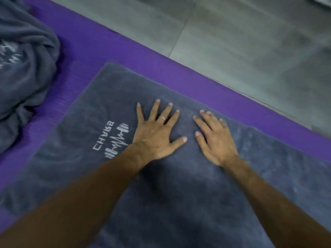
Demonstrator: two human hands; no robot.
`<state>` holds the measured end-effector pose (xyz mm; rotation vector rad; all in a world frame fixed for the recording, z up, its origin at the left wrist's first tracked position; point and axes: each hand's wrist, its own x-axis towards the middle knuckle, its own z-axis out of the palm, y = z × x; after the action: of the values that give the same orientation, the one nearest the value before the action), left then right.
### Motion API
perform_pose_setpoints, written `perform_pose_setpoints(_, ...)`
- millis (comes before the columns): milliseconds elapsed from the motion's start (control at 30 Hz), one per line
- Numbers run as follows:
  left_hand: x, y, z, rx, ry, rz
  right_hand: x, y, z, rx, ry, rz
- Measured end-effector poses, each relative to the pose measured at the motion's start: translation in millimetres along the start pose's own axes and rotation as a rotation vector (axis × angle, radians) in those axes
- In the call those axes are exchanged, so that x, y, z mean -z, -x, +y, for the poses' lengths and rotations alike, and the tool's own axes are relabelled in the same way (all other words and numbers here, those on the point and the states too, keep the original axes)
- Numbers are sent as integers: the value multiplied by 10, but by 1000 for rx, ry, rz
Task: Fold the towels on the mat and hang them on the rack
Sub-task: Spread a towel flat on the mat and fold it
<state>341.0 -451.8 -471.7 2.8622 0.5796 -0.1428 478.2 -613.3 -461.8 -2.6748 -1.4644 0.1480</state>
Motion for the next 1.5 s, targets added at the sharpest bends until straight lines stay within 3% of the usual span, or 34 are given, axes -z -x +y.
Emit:
perform_pose_setpoints(133, -63, -16, 3, 29, -110, 5, 96, -365, 471, -101, 49, -172)
perform_pose_setpoints(267, -31, -44, 15, 29, -113, -38, 166, 22, 404, -133, 62, -15)
perform_pose_setpoints(333, -28, -39, 28, 16, -114, -36, 180, 458, 596, -162, 115, -84)
perform_pose_setpoints(433, -15, -57, -4, 31, -146, -80, 263, 530, 1084, -360, 188, -247)
perform_pose_setpoints(500, 12, -40, 89, 66, -134, -88, 377, 395, 1221, -455, 112, -215)
perform_pose_setpoints(533, 8, -14, 214, 25, -80, -20, 419, 385, 1214, -468, 31, -162)
perform_pose_setpoints(633, -95, 178, 949, -370, 121, 230, 410, 753, 1069, -253, -83, -72)
perform_pose_setpoints(667, -139, 251, 1260, -436, 172, 215, 379, 977, 1035, -110, -37, -119)
perform_pose_setpoints(733, -254, 373, 1808, -335, 227, 29, 307, 1379, 1190, 23, 13, -245)
perform_pose_setpoints(800, -403, 413, 2082, -198, 82, -79, 237, 1574, 1641, -94, 8, -179)
perform_pose_setpoints(900, -515, 382, 2083, -188, -101, -92, 292, 1737, 2269, -365, 0, -108)
perform_pose_setpoints(1033, -390, 419, 2444, -201, -10, -92, 381, 1753, 2340, -408, -325, 94)
perform_pose_setpoints(1100, -398, 513, 2874, -312, 99, -36, 292, 1879, 2298, -312, -314, 51)
perform_pose_setpoints(1167, -528, 617, 3186, -323, 84, -110, 190, 2141, 2417, -263, -170, -42)
perform_pose_setpoints(1267, -667, 671, 3284, -296, -99, -209, 283, 2492, 2912, -443, 8, -90)
perform_pose_setpoints(1367, -609, 701, 3375, -246, -102, -183, 451, 2636, 3107, -644, 24, -118)
perform_pose_setpoints(1433, -600, 845, 3589, -266, -45, -110, 503, 2736, 2789, -563, -28, 17)
perform_pose_setpoints(1500, -689, 1045, 3776, -338, 7, -129, 382, 3037, 2376, -368, -115, 36)
